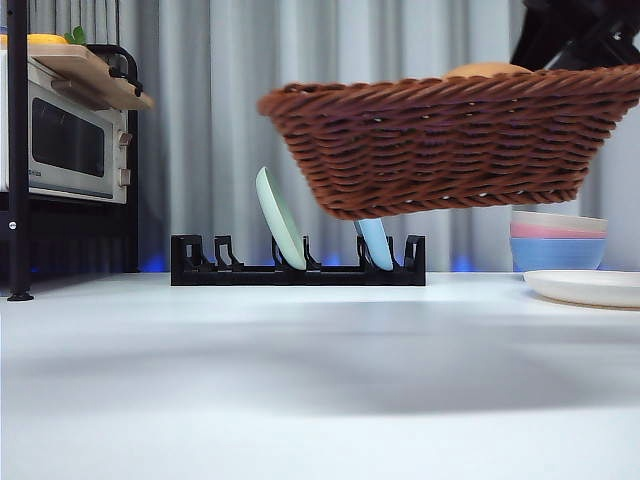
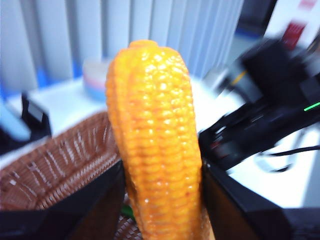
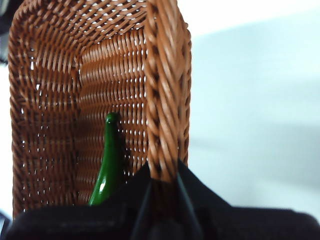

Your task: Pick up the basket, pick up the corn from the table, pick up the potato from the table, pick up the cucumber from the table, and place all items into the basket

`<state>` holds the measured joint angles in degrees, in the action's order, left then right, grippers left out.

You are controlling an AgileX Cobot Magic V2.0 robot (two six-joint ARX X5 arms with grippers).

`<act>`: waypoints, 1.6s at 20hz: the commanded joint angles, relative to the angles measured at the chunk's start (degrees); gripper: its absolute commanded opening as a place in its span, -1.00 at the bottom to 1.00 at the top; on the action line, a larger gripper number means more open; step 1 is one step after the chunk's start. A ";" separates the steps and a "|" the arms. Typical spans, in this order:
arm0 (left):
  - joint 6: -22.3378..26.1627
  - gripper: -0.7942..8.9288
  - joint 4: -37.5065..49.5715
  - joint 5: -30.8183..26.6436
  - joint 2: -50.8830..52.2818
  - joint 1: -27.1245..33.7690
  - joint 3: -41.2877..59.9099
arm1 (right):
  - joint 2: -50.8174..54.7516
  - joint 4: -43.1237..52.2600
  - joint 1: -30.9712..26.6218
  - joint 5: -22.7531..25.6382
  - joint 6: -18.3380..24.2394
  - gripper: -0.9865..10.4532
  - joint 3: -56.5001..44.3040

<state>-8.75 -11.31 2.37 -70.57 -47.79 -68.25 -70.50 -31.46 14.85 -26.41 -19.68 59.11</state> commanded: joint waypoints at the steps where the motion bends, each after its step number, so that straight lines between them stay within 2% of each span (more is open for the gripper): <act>1: -0.48 -0.85 -1.84 -1.36 -6.60 -0.02 0.48 | 0.55 0.94 1.46 -0.48 -0.39 -0.85 0.13; 3: -0.55 -0.83 -3.80 -1.27 -10.25 0.17 0.48 | 0.55 0.92 2.03 -0.46 -0.39 -0.85 0.13; 4: -0.52 -0.74 -4.68 -1.25 -11.28 0.15 0.48 | 0.55 0.92 2.19 -0.24 -0.39 -0.85 0.13; 7: -0.55 0.05 -6.16 -2.84 -11.76 0.15 0.48 | 0.55 0.94 2.19 -0.24 -0.39 -0.85 0.13; 8: -0.55 0.15 -6.16 -3.98 -11.74 0.15 0.48 | 0.55 0.94 2.16 -0.17 -0.37 -0.85 0.13; 13: -0.50 0.14 -6.51 -3.89 -11.63 1.03 0.20 | 0.55 0.98 2.16 0.00 -0.39 -0.85 0.13; 17: 0.02 0.14 -16.31 -3.93 -7.34 1.01 -6.67 | 0.26 1.99 2.14 5.64 -0.44 -0.85 0.13; 19: 0.50 0.14 -22.08 -3.91 -4.61 0.90 -12.24 | -1.16 6.08 2.10 5.77 -1.79 -0.85 0.13; 23: 2.97 0.13 -26.21 -3.96 -0.26 0.92 -19.69 | -8.02 12.85 2.10 5.77 -6.27 -0.85 0.13; 27: 3.04 0.13 -28.37 -4.02 2.91 0.96 -22.21 | -17.07 12.98 2.08 5.79 -6.29 -0.85 0.13; 32: 3.04 0.13 -31.56 -4.02 4.42 0.96 -22.21 | -22.67 12.76 2.05 5.81 -4.48 -0.84 0.13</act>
<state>-6.42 -42.83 -1.61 -65.87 -46.83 -90.45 -93.14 -19.66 16.82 -20.14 -24.77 59.13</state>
